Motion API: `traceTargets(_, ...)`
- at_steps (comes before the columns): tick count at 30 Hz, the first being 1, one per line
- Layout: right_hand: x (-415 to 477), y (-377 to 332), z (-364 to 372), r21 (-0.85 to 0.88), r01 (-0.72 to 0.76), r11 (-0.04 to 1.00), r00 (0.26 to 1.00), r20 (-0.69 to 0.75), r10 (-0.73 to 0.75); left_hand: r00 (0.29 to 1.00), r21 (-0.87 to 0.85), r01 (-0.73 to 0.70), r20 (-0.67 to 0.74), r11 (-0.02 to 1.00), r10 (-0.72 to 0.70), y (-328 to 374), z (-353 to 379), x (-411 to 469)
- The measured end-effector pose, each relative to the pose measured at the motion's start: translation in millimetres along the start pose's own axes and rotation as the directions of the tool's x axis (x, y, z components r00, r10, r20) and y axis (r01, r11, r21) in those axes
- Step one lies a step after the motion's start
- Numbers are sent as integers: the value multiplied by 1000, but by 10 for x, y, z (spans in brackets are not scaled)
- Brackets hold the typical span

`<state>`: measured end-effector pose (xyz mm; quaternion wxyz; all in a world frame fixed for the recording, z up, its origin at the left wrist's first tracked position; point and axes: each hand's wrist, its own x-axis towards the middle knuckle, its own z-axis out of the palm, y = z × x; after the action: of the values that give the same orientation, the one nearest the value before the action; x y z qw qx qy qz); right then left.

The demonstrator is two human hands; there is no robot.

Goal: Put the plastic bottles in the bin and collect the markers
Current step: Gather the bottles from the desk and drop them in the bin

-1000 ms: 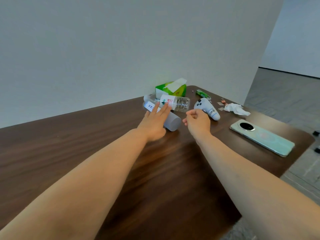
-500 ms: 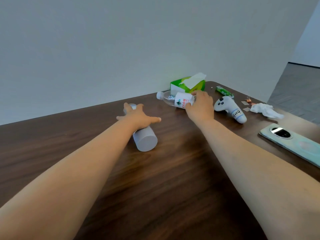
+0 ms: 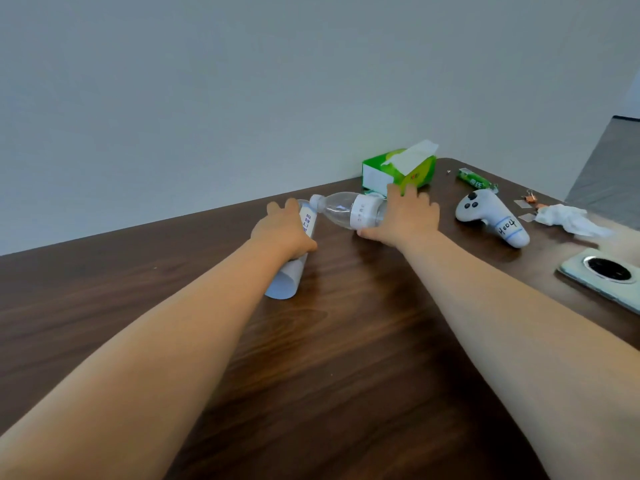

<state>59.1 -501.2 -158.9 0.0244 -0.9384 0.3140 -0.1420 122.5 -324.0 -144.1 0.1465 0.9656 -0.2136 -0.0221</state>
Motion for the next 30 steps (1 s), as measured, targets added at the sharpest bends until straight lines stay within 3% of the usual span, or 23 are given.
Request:
traceTargets(4,-99,-36,-139,-8,-25,1000,1000,2,25,985,-129,-37,-171,991,15,-95,-204,-115)
traceTargets(8,-317,-205,-349,252,-59,966,997,-25,67,934,-219,-148,-352,964,63,-145,-496,-398)
traceTargets(14,-993,-902,-808,365,62,929,998,-5,-64,881,-254,-150,-473,956,12,-654,-1067,-1166)
traceTargets(19,-1706,-1812,-984,455,186,871,968,66,-241,826,-257,-40,-553,966,-113,-1559,-1506,-2003)
traceTargets(23,-2375,-2721,-990,528,312,790,900,102,-423,764,-255,98,-600,962,-237,-2430,-1778,-2761)
traceTargets(30,-3806,-4361,-1006,673,483,560,678,117,-725,579,-368,332,-647,869,-495,-3942,-2090,-4209)
